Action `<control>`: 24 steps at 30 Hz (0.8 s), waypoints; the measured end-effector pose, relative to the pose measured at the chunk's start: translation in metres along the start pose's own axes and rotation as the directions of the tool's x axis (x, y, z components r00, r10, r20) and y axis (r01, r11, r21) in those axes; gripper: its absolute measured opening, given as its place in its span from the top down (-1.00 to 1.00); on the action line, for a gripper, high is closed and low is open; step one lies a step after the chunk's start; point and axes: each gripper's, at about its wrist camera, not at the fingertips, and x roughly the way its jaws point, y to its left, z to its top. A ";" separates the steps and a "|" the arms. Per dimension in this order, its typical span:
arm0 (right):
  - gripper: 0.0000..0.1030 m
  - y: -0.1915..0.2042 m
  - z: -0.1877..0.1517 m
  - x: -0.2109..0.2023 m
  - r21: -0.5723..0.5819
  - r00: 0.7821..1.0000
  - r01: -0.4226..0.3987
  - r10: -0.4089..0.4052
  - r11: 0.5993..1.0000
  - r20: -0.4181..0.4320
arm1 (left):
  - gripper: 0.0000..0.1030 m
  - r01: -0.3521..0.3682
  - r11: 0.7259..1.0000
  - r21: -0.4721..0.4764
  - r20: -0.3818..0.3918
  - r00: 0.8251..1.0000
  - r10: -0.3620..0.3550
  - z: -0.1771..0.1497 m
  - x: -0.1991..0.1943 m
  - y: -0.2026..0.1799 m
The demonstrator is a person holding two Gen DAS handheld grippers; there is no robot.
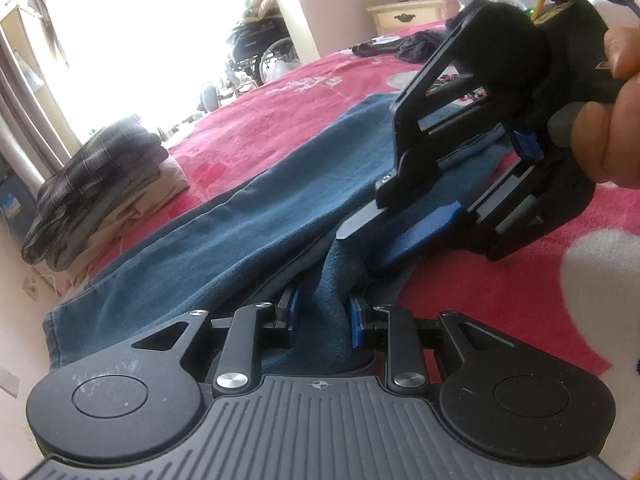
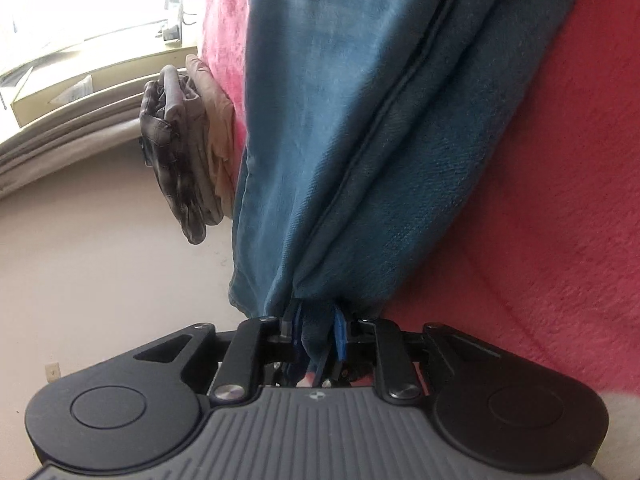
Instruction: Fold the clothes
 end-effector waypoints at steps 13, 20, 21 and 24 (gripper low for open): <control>0.60 0.006 0.005 0.005 0.001 0.998 0.051 -0.051 0.999 0.031 | 0.44 0.061 0.998 -0.018 0.012 0.998 -0.060 0.000 -0.007 0.009; 0.72 0.024 -0.006 0.005 -0.249 0.994 0.091 -0.071 0.964 0.089 | 0.28 0.192 0.957 -0.218 0.022 0.981 -0.192 0.005 -0.014 0.046; 0.72 0.027 -0.008 0.004 -0.297 0.994 0.080 -0.054 0.952 0.095 | 0.28 0.195 0.950 -0.244 0.020 0.980 -0.196 0.006 -0.011 0.050; 0.73 0.033 -0.014 -0.002 -0.435 0.994 0.033 0.015 0.900 0.107 | 0.28 0.197 0.946 -0.259 0.021 0.980 -0.198 0.009 -0.004 0.051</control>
